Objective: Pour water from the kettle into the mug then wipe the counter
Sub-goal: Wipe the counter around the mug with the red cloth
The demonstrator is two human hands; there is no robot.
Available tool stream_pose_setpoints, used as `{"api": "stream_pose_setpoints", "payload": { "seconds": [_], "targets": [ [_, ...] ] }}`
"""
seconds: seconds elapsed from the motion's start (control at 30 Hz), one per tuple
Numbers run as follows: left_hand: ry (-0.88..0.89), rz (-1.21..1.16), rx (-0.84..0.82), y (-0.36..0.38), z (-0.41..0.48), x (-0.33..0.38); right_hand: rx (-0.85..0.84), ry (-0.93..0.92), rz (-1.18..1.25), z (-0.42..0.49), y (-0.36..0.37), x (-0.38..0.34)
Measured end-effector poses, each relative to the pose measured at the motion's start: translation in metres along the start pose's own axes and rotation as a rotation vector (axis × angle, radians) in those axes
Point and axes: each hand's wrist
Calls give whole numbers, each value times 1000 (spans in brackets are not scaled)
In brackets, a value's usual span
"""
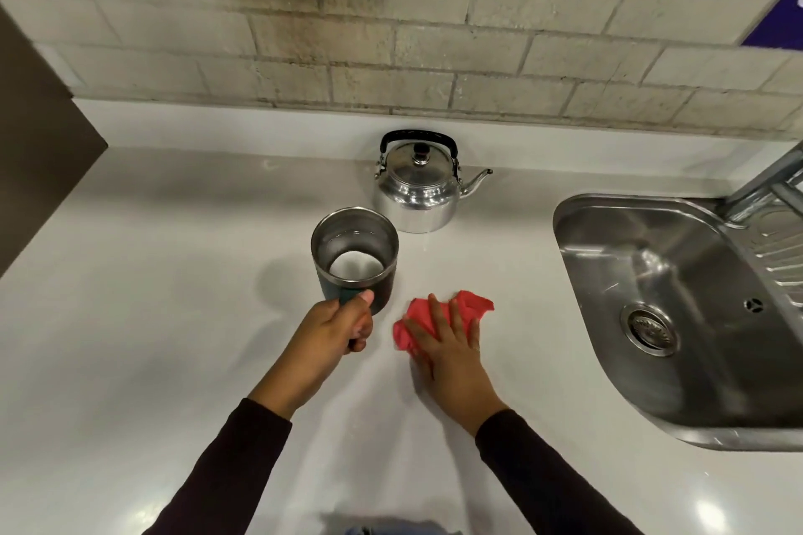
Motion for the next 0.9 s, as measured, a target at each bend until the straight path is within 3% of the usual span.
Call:
{"api": "stream_pose_setpoints", "payload": {
  "seconds": [0.13, 0.27, 0.43, 0.57, 0.67, 0.77, 0.9],
  "targets": [
    [-7, 24, 14, -7, -5, 1, 70, 172, -27, 33, -14, 25],
    [-3, 19, 16, -12, -13, 2, 144, 322, 187, 82, -18, 21],
    [23, 15, 36, -19, -21, 3, 22, 137, 482, 105, -14, -25],
    [47, 4, 45, -23, -23, 3, -150, -207, 256, 78, 1, -59],
    [79, 42, 38, -24, -21, 4, -192, -354, 71, 42, 5, -62],
    [73, 31, 17, -24, -16, 2, -189, -372, 15, 13, -2, -42],
    [47, -7, -26, -18, -7, -9, -125, -201, 31, -5, -22, -1]
  ]
}}
Point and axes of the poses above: each hand's wrist, its own z-axis towards the middle knuckle, its own y-axis out of the palm, x = y × z, and after that the axes turned 3 degrees about -z, right-handed
